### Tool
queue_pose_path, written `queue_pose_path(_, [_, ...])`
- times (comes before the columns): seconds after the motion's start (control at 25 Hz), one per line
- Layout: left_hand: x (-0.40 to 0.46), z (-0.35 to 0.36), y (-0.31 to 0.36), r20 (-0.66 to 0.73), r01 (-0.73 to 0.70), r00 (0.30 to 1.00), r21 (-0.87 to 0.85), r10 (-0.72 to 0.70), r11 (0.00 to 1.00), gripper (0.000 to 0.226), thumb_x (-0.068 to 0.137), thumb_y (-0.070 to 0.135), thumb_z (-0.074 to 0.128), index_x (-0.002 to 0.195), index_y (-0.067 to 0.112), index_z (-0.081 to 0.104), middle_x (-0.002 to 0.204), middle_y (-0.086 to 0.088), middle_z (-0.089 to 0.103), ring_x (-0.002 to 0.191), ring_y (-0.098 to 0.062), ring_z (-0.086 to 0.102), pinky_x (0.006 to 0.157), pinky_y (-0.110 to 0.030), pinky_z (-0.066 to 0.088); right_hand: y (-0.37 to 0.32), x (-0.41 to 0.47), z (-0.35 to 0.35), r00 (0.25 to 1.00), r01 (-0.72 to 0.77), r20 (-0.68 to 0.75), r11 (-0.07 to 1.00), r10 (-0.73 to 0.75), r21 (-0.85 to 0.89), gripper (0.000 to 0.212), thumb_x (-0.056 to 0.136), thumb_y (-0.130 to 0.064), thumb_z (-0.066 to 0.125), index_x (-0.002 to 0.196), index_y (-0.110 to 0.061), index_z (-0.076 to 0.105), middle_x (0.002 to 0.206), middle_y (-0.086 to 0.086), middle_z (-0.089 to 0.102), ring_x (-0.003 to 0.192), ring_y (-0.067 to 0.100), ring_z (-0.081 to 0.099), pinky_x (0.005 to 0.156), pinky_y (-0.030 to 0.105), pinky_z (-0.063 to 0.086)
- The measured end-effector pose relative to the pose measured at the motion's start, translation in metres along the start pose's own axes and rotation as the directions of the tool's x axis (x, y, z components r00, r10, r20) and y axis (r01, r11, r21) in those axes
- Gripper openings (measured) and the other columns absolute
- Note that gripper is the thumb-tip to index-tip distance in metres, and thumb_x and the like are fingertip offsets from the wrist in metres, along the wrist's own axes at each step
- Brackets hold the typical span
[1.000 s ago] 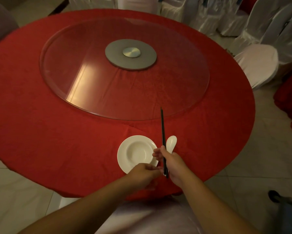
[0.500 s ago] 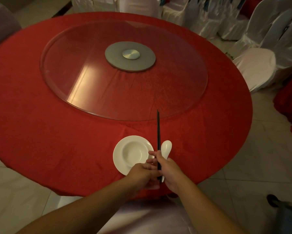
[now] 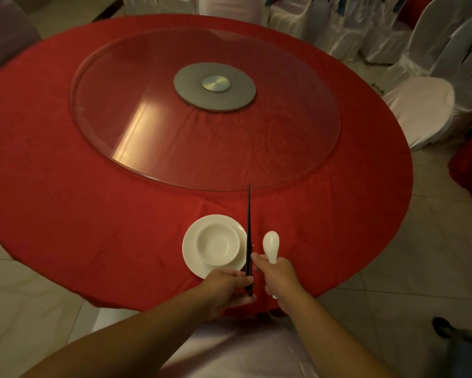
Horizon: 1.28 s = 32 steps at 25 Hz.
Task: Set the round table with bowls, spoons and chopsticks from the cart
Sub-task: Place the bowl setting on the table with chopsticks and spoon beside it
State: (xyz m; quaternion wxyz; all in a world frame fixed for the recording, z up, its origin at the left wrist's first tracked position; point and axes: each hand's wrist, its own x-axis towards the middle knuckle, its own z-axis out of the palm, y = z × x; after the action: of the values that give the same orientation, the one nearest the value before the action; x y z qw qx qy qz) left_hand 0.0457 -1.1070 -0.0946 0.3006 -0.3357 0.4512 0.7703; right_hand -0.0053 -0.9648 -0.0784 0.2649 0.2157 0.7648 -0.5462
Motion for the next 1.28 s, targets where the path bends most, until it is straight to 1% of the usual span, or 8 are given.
queue_pose_path(0.12, [0.006,-0.006,-0.006,-0.011,0.035,0.999,-0.015,-0.036,0.999,0.021,0.089,-0.001,0.072,0.108,-0.009,0.072,0.11,-0.022,0.076,0.097,-0.031,0.075,0.072,-0.032,0.063,0.008,0.001,0.003,1.0,-0.005,0.023,0.999,0.006,-0.04,0.019,0.086,-0.024,0.076,0.096,-0.007,0.078,0.053,-0.007,0.062,0.046,0.008,0.051,0.043,0.022,0.037])
queue_pose_path(0.28, [0.013,-0.012,-0.012,-0.018,0.065,0.998,-0.026,-0.065,0.998,0.019,0.09,-0.003,0.069,0.108,-0.01,0.072,0.098,-0.018,0.075,0.084,-0.025,0.074,0.068,-0.027,0.063,0.017,0.008,0.007,0.997,-0.056,0.042,0.997,0.058,-0.055,0.019,0.084,-0.017,0.078,0.095,-0.001,0.077,0.048,-0.007,0.06,0.031,0.0,0.047,0.033,0.016,0.033])
queue_pose_path(0.56, [0.018,-0.017,-0.014,-0.017,0.12,0.993,-0.033,-0.12,0.992,0.021,0.093,-0.004,0.064,0.112,-0.01,0.07,0.095,-0.015,0.072,0.087,-0.023,0.071,0.064,-0.025,0.062,0.022,0.013,0.014,0.988,-0.123,0.086,0.992,0.124,-0.02,0.024,0.085,-0.016,0.075,0.103,0.001,0.072,0.071,0.009,0.065,0.028,0.004,0.044,0.033,0.017,0.03])
queue_pose_path(0.8, [0.023,-0.017,-0.02,-0.001,0.17,0.985,-0.144,-0.171,0.975,0.016,0.094,-0.004,0.064,0.107,-0.005,0.071,0.092,-0.014,0.072,0.087,-0.024,0.071,0.062,-0.025,0.062,0.026,0.016,0.014,0.985,-0.15,0.091,0.988,0.148,0.017,0.024,0.086,-0.017,0.075,0.103,-0.001,0.071,0.046,-0.003,0.057,0.025,0.006,0.038,0.034,0.017,0.027])
queue_pose_path(1.0, [0.028,-0.018,-0.023,0.003,0.156,0.987,-0.195,-0.159,0.968,0.017,0.092,-0.005,0.065,0.108,-0.002,0.071,0.092,-0.013,0.073,0.086,-0.023,0.073,0.066,-0.026,0.064,0.026,0.02,0.017,0.986,-0.148,0.085,0.988,0.145,0.038,0.024,0.087,-0.017,0.075,0.105,-0.002,0.071,0.066,0.007,0.063,0.026,0.004,0.041,0.032,0.018,0.028])
queue_pose_path(1.08, [0.028,-0.016,-0.023,-0.002,0.147,0.989,-0.202,-0.15,0.968,0.02,0.092,-0.004,0.066,0.112,-0.002,0.07,0.095,-0.013,0.073,0.087,-0.023,0.074,0.068,-0.027,0.064,0.026,0.021,0.017,0.986,-0.147,0.079,0.989,0.144,0.035,0.023,0.087,-0.018,0.075,0.104,-0.003,0.072,0.067,0.006,0.063,0.026,0.003,0.042,0.032,0.017,0.029])
queue_pose_path(1.2, [0.027,-0.016,-0.023,-0.015,0.133,0.99,-0.195,-0.138,0.972,0.026,0.091,0.002,0.07,0.116,0.001,0.069,0.098,-0.013,0.074,0.092,-0.026,0.073,0.065,-0.026,0.063,0.028,0.023,0.017,0.987,-0.146,0.067,0.988,0.143,0.042,0.022,0.086,-0.02,0.076,0.101,-0.004,0.073,0.054,0.002,0.061,0.025,0.004,0.04,0.032,0.017,0.028])
queue_pose_path(1.28, [0.023,-0.021,-0.021,-0.026,0.143,0.989,-0.097,-0.146,0.985,0.029,0.088,0.01,0.076,0.116,0.003,0.069,0.105,-0.015,0.073,0.1,-0.028,0.072,0.072,-0.029,0.064,0.029,0.023,0.017,0.99,-0.134,0.038,0.99,0.132,0.042,0.022,0.084,-0.022,0.078,0.097,-0.004,0.074,0.042,-0.006,0.054,0.026,0.005,0.038,0.032,0.017,0.027])
